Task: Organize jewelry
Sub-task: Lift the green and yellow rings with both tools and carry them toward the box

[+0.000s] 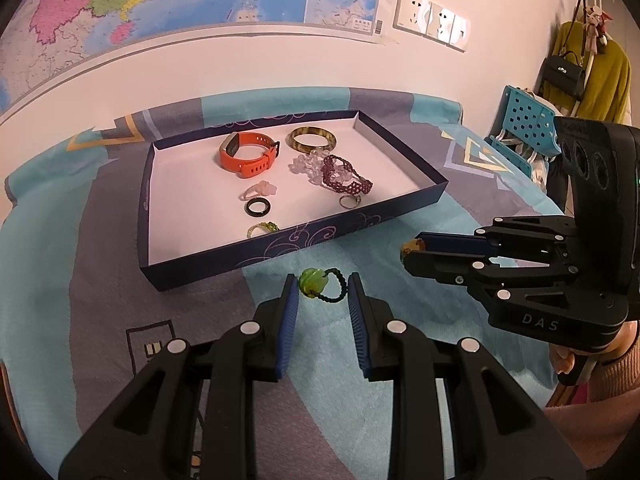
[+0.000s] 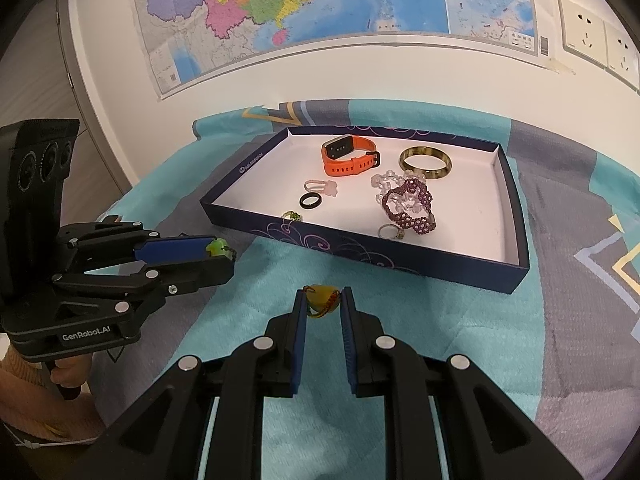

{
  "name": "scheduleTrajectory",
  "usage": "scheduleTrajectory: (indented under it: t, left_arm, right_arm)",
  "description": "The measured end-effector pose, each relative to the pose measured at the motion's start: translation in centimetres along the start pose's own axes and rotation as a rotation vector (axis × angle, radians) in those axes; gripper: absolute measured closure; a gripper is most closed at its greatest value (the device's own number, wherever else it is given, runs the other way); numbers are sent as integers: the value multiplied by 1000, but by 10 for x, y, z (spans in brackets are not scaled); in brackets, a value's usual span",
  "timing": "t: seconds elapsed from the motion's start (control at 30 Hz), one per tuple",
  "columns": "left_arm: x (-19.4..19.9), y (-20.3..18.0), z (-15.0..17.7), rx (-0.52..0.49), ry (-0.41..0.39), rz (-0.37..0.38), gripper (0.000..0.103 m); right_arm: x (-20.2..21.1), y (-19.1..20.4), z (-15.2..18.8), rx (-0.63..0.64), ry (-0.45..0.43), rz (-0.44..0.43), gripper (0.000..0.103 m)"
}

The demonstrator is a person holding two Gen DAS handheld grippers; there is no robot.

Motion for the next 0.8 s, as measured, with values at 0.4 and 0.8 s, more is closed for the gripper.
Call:
scheduleTrajectory:
  t: [0.4, 0.8]
  left_arm:
    - [1, 1, -6, -1, -13, -4, 77]
    - [2, 0, -10, -1, -16, -3, 78]
  right_arm:
    - [-1, -1, -4, 1, -8, 0, 88]
    - [0, -3, -8, 6, -16, 1, 88]
Point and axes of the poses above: each gripper's, at about its wrist camera, not at the fingertips, and x roughly against the way its jaws point, y to its left, z to its underside, the point moved 2 cm from there along -x, roughly the way its jaws point, and after that the axes turned 2 degrees about x, right-handed, at the moved point
